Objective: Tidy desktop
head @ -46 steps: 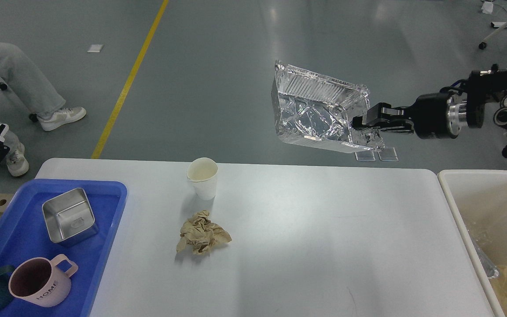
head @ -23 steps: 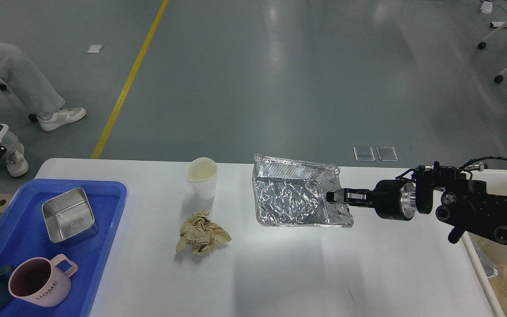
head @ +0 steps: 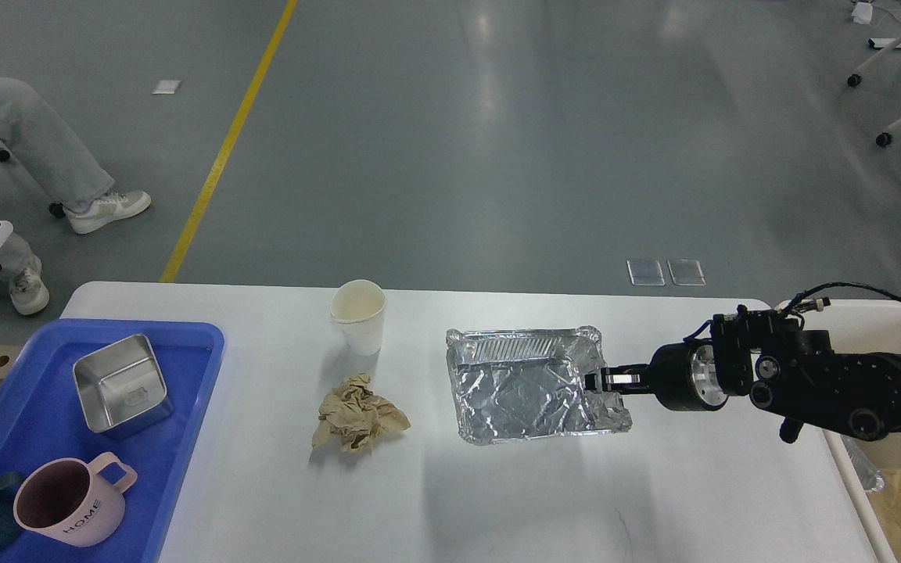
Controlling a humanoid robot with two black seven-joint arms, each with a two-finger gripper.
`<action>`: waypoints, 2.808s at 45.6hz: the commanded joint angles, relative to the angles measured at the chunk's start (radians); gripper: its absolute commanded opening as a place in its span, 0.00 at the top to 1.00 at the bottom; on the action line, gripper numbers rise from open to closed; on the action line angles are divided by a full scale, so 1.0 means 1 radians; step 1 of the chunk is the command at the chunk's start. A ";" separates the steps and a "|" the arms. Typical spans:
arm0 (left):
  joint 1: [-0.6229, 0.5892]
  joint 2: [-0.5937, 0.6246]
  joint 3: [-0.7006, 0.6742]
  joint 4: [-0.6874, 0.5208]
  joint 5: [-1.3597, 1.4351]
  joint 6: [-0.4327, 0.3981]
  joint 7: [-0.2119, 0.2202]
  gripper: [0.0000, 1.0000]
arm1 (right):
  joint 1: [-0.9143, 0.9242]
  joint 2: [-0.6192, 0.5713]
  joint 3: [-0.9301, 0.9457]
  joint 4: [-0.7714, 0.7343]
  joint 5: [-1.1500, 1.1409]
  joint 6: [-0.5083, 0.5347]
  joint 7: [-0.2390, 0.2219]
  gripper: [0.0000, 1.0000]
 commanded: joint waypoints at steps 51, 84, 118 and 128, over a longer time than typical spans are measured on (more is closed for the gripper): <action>0.269 0.683 0.138 -0.542 0.538 0.153 -0.051 0.13 | 0.042 0.036 -0.032 0.001 0.038 -0.001 -0.012 1.00; 0.268 0.902 0.198 -0.599 0.843 0.157 0.032 0.12 | 0.043 0.045 -0.032 -0.004 0.037 -0.002 -0.013 1.00; -0.310 -0.059 0.389 -0.275 1.506 0.102 0.239 0.12 | 0.046 0.040 -0.034 -0.004 0.040 -0.002 -0.012 1.00; -0.475 -0.237 0.604 -0.175 1.508 0.146 0.233 0.12 | 0.047 0.042 -0.034 -0.004 0.041 -0.004 -0.012 1.00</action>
